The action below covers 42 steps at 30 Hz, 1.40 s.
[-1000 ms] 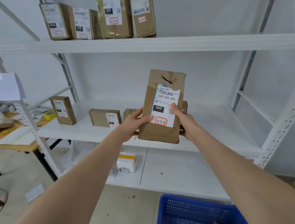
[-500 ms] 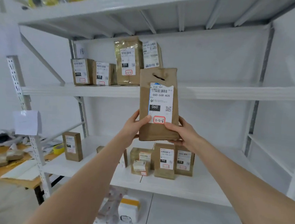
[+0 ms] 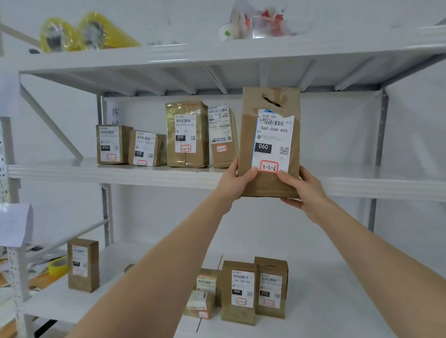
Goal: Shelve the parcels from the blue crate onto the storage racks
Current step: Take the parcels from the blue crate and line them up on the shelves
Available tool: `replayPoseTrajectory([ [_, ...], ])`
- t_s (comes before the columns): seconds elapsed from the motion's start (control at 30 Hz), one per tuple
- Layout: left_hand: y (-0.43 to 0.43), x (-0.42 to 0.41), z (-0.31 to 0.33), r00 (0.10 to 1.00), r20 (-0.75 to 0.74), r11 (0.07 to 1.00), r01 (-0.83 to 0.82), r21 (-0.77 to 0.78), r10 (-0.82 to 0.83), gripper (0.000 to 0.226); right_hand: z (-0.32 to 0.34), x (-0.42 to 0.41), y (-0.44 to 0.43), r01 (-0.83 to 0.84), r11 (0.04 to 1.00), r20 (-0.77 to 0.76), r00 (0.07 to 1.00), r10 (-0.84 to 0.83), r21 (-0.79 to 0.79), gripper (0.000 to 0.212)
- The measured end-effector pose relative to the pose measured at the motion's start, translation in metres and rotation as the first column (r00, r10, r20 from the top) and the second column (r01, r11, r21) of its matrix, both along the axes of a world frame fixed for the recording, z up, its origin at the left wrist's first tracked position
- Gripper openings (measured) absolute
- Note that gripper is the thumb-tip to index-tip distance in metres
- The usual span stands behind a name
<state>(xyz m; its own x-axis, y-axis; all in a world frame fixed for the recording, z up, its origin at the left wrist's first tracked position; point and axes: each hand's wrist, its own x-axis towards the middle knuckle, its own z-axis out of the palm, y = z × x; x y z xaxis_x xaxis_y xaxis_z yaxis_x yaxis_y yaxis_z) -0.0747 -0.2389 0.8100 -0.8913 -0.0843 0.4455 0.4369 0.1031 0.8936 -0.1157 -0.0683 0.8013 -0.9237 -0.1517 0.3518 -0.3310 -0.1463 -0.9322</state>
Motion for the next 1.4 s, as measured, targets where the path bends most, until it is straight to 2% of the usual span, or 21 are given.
replayPoseTrajectory([
  [0.23,-0.006,-0.048,0.036,0.996,-0.075,0.998,0.055,-0.024,-0.057,0.049,0.037,-0.025,-0.007,0.137,0.990,-0.104,0.985,-0.135,0.018,0.043],
  [0.47,-0.010,-0.089,0.050,0.979,-0.080,0.982,0.189,-0.016,-0.189,0.053,0.054,-0.056,-0.006,0.200,0.978,-0.132,0.973,-0.191,0.056,0.032],
  [0.57,-0.009,-0.105,0.054,0.978,-0.060,0.979,0.199,-0.037,-0.201,0.059,0.058,-0.066,-0.003,0.208,0.975,-0.138,0.971,-0.195,0.082,0.027],
  [0.7,-0.005,-0.116,0.061,0.992,-0.053,0.988,0.107,-0.109,-0.113,0.059,0.061,-0.081,-0.002,0.225,0.965,-0.204,0.959,-0.195,0.134,0.032],
  [0.83,0.000,-0.121,0.069,0.998,-0.025,0.992,-0.060,-0.108,0.058,0.047,0.064,-0.101,-0.003,0.292,0.919,-0.289,0.933,-0.214,0.265,0.042],
  [0.97,0.005,-0.133,0.065,0.978,-0.023,0.971,-0.206,-0.121,0.205,0.049,0.059,-0.118,-0.001,0.316,0.891,-0.287,0.931,-0.225,0.325,0.039],
  [1.23,0.003,-0.154,0.054,0.966,-0.022,0.946,-0.256,-0.197,0.257,0.054,0.048,-0.143,-0.008,0.446,0.810,-0.369,0.876,-0.309,0.381,0.029],
  [1.4,-0.006,-0.165,0.055,0.946,0.008,0.908,-0.309,-0.282,0.324,0.029,0.056,-0.150,-0.006,0.463,0.735,-0.366,0.878,-0.307,0.495,0.028],
])
